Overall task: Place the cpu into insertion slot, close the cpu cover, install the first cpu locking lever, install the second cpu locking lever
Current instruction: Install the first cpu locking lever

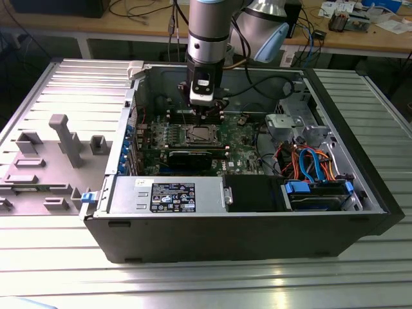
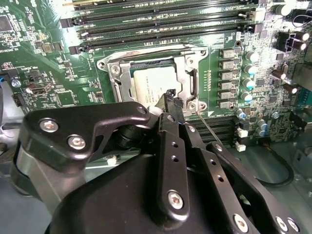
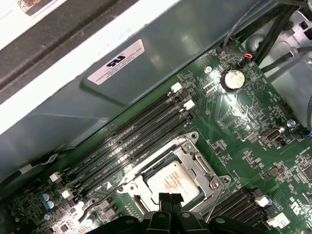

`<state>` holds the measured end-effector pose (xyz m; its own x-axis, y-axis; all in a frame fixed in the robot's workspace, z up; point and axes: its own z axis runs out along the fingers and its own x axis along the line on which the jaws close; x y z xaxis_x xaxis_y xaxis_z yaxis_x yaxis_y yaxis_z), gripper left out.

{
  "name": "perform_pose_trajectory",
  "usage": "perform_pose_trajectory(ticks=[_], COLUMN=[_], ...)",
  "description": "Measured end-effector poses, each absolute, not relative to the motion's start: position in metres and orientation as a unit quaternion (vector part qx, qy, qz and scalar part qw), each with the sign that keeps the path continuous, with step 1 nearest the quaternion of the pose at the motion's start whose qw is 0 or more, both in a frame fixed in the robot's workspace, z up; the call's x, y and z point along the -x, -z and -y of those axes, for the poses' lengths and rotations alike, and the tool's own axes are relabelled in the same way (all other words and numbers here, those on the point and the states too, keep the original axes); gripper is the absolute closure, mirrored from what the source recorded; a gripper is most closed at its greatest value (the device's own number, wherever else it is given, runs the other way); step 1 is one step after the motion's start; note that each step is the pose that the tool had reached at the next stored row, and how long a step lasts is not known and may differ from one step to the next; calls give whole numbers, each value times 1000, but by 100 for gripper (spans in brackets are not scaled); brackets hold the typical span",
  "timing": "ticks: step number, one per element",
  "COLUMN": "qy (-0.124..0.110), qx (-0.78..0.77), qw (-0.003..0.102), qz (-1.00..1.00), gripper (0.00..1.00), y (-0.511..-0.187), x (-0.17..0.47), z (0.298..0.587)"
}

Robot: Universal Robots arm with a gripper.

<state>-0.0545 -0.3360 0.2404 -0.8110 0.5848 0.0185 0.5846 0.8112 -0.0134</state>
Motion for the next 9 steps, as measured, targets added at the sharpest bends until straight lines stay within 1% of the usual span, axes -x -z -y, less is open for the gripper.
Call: perform_pose_trajectory(ticks=[4,9], qy=[-4,-4], qx=[298,241], qw=[11,11], qz=[954,970], gripper=[89,89], y=[-240,-240], x=[54,55], z=[336,336])
